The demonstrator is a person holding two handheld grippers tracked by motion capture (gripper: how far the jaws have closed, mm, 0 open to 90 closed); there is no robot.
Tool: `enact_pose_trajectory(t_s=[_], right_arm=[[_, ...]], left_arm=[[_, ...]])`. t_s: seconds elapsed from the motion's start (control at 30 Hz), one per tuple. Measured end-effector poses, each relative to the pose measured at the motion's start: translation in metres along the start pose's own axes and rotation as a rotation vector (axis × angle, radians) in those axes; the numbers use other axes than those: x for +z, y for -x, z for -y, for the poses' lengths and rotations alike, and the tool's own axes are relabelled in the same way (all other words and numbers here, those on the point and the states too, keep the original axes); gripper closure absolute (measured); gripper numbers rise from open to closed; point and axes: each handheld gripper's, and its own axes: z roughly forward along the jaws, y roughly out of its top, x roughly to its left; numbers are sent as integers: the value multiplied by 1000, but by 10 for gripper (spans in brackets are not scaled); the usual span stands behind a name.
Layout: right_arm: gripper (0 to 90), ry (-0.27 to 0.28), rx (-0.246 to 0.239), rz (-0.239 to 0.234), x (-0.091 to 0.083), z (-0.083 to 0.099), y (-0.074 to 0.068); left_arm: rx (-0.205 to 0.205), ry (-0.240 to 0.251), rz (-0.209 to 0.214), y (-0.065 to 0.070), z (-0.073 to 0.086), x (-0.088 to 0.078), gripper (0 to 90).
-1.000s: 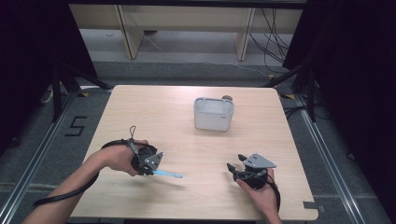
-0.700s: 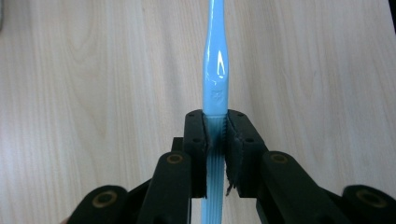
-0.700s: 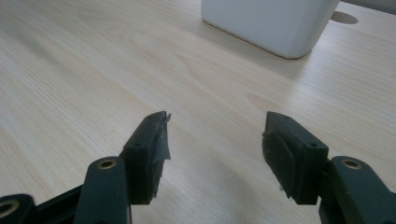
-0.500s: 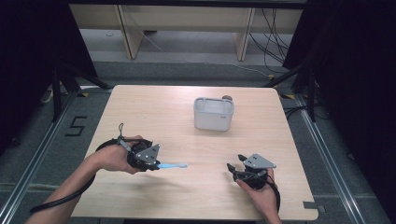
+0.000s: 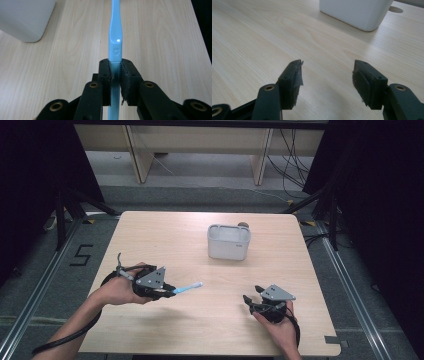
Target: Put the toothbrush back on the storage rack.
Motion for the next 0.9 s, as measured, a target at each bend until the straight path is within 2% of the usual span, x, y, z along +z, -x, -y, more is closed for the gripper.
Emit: enact_pose_trajectory(t_s=[0.13,0.2,0.23,0.27,0.3,0.33,0.37,0.47,0.5,0.6,0.63,0.67,0.7,0.77,0.83,0.9], right_arm=[[415,-15,18,-13,0,0,-1],[414,-3,-3,-3,0,0,0],[415,-16,19,-10,0,0,-1],[415,-16,19,-10,0,0,-1],[415,-1,-25,-4,0,0,2],[415,-3,-19,-1,0,0,1],[414,-15,14,-9,0,0,-1],[415,-17,19,-9,-1,0,-2],[415,-4,-4,1,0,0,0],[415,2,-27,6,0,0,2],[415,-7,1,-4,0,0,0],[415,2,-27,7,0,0,2],[415,-3,-15,0,0,0,1],[415,1,-27,7,0,0,2],[415,1,-27,7,0,0,2],[415,-1,-23,3,0,0,2]], left_arm=[[-55,70,-5,0,5,-2,789],[-85,108,-6,0,7,-3,789],[-91,117,-18,0,8,-4,789],[-101,121,-26,0,9,-4,789],[-102,126,-40,-1,10,-5,789],[-111,132,-50,-1,11,-5,789],[-123,143,-58,-2,12,-6,789],[-177,206,-93,-3,17,-5,790],[-196,218,-102,-2,18,-5,789],[-230,256,-119,-2,22,-5,789],[-236,272,-125,-2,23,-4,790],[-250,290,-132,-2,24,-4,789],[-253,295,-142,-2,25,-5,790],[-269,327,-149,-2,27,-5,790],[-302,358,-154,-1,29,-4,790],[-311,374,-159,0,31,-3,789]])
